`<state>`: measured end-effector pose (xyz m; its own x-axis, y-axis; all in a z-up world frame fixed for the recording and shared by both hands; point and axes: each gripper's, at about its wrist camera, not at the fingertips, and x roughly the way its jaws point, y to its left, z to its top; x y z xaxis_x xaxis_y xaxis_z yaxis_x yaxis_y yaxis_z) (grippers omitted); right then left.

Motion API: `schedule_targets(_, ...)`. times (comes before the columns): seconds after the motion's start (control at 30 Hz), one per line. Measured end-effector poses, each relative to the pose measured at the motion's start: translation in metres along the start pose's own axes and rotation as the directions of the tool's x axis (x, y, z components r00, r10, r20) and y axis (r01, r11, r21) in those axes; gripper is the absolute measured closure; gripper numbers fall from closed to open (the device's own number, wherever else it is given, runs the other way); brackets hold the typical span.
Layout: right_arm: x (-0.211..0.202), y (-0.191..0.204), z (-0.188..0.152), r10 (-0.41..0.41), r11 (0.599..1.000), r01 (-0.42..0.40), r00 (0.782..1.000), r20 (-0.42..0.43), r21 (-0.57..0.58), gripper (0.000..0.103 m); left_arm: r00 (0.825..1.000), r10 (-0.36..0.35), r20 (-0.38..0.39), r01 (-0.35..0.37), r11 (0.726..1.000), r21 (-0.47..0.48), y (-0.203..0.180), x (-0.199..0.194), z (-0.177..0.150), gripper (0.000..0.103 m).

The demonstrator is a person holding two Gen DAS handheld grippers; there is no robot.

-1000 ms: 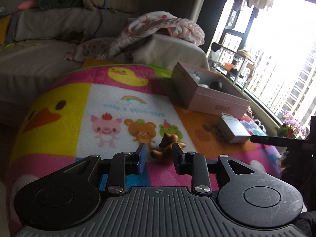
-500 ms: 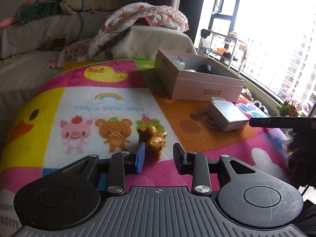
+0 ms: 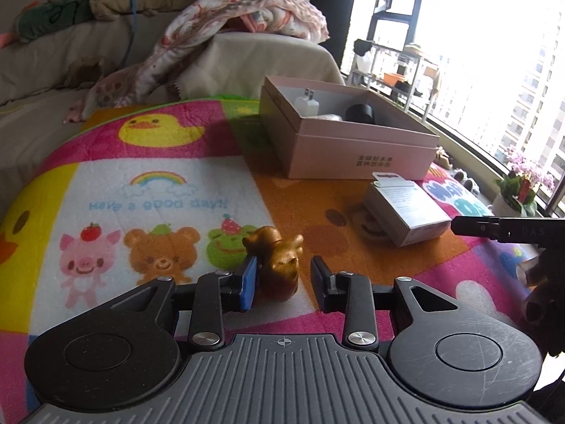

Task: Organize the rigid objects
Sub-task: 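Grasp the white cable box with the right gripper while the left gripper holds the toy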

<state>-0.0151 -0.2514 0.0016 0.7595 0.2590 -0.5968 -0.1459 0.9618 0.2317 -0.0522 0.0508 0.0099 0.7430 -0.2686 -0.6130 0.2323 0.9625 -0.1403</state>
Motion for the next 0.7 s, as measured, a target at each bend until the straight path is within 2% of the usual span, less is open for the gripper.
schedule_targets(0.2,0.001,0.0,0.0,0.01,1.0,-0.01,1.0,-0.007,-0.002,0.012,1.0,-0.022,-0.003,0.023,0.998,0.062,-0.023,0.02,0.003,0.066)
schedule_targets(0.43,0.011,0.013,0.003,-0.002,0.995,-0.004,0.998,-0.066,-0.097,0.0,1.0,-0.025,-0.005,0.025,0.999,0.047,-0.026,0.023,0.002,0.064)
schedule_targets(0.6,0.011,0.014,0.002,-0.011,0.994,0.003,0.998,-0.069,-0.108,0.0,0.999,-0.041,-0.005,0.041,0.998,0.048,-0.028,0.023,0.002,0.055)
schedule_targets(0.7,0.012,0.016,0.002,-0.019,0.993,0.01,0.997,-0.074,-0.119,0.0,0.999,-0.048,-0.008,0.049,0.997,0.066,-0.032,0.024,0.002,0.046)
